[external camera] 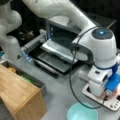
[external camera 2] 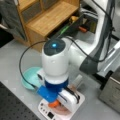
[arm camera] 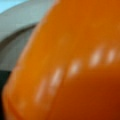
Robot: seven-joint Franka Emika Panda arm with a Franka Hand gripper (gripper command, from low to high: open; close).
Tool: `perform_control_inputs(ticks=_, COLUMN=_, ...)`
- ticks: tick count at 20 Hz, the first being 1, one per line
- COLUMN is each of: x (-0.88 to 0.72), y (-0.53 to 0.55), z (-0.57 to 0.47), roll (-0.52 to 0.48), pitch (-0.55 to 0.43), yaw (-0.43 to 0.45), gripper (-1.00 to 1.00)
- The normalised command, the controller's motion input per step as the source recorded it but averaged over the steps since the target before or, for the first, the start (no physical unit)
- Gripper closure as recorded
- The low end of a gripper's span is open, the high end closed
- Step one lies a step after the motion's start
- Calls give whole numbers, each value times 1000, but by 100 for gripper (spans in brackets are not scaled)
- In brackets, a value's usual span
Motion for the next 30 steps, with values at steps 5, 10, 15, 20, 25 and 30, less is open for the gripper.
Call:
perform_control_inputs(ticks=5, x=-27, y=164, z=-35, roll=-207, pitch=1, yaw=-45, gripper=100)
perform_control_inputs(ticks=10, x=-73, y=143, z=-41, roll=-224, pitch=1, yaw=-47, gripper=-100)
perform_control_inputs(ticks=15, x=-91, y=118, z=-55, roll=-235, pitch=-9, yaw=-30, gripper=-100)
perform_control_inputs(ticks=20, x=-87, y=28, z=-62, roll=-250, pitch=-24, yaw=18, gripper=-100)
perform_control_inputs(ticks=25, x=-83, y=-23, z=-7, roll=-257, pitch=-23, yaw=54, gripper=-100)
perform_control_inputs(ticks=30, x=-108, y=-110, z=154, roll=-248, pitch=24, yaw=99, gripper=-100)
